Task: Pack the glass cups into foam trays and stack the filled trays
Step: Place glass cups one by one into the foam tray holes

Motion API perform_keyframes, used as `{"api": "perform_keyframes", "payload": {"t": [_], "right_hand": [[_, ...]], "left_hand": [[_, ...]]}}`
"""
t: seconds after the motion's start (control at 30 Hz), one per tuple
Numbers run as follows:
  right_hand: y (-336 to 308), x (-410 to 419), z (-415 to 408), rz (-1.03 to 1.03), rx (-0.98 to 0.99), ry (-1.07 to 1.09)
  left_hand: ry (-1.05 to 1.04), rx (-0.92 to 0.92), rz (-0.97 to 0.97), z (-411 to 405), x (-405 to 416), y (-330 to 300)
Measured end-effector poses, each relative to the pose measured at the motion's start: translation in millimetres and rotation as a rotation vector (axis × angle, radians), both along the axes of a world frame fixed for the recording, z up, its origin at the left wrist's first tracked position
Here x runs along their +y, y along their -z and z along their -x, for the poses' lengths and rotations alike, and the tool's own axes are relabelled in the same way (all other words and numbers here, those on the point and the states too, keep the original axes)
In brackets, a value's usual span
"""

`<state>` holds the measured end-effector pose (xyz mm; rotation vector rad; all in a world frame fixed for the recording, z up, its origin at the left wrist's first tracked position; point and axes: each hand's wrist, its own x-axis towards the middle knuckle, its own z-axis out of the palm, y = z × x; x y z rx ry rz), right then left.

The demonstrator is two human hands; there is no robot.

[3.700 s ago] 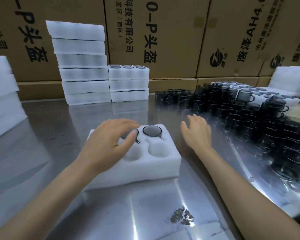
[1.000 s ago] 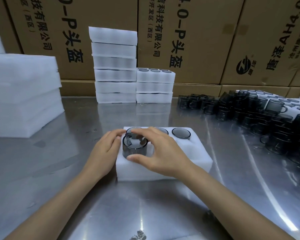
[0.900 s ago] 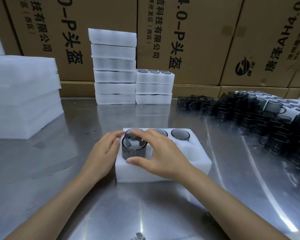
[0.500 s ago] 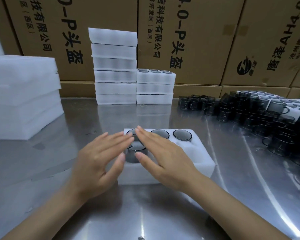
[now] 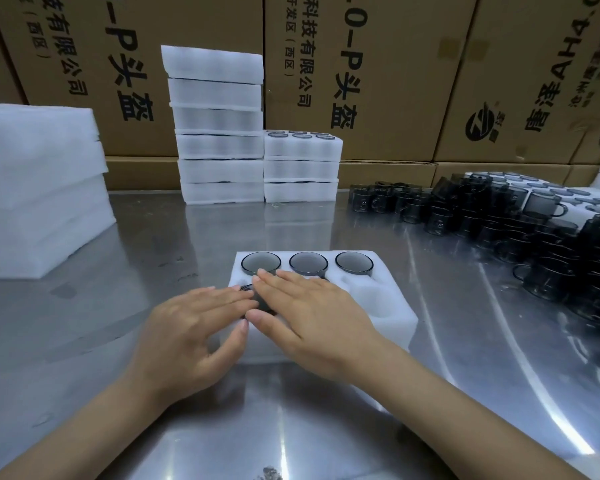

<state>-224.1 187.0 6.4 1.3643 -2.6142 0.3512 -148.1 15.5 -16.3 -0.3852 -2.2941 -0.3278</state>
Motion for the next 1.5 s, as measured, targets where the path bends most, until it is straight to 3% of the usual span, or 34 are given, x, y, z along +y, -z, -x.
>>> {"api": "perform_keyframes", "payload": {"t": [0.1, 0.23, 0.33, 0.4, 0.6, 0.7, 0.9, 1.1, 1.27, 1.5], "right_hand": [[-0.5, 0.1, -0.2, 0.062, 0.015, -0.003], [-13.7, 15.7, 15.5, 0.491, -0.182, 0.054], [-21.1, 48.2, 53.3, 0.712, 0.046, 0.346], [-17.2, 76.8, 81.2, 0.782, 0.098, 0.563], [24.3, 143.0, 129.2, 0.625, 0.008, 1.1], [27.4, 162.0, 140.3, 0.56, 0.115, 1.178], [28.6, 188.4, 155.1, 0.434, 0.121, 1.334], [31.0, 188.1, 157.6, 0.362, 0.222, 1.254], [28.6, 183.2, 151.6, 0.398, 0.266, 0.908], [28.7, 133.2, 133.4, 0.233, 0.265, 0.509]], "left_hand": [[0.032, 0.006, -0.04, 0.5, -2.7, 1.2], [0.055, 0.009, -0.072, 1.0, -5.1, 1.1], [0.041, 0.018, -0.16, 2.0, -6.7, 0.1], [0.032, 0.012, -0.197, 3.1, -8.6, 1.3], [0.058, -0.038, -0.207, 6.5, -12.7, 6.5], [0.067, -0.04, -0.193, 8.2, -13.1, 6.4], [0.076, -0.05, -0.217, 9.8, -14.1, 4.8], [0.059, -0.073, -0.278, 8.8, -12.4, 2.7], [0.061, -0.087, -0.292, 9.6, -10.5, 2.7], [0.089, -0.081, -0.283, 10.1, -9.9, 4.6]]}}
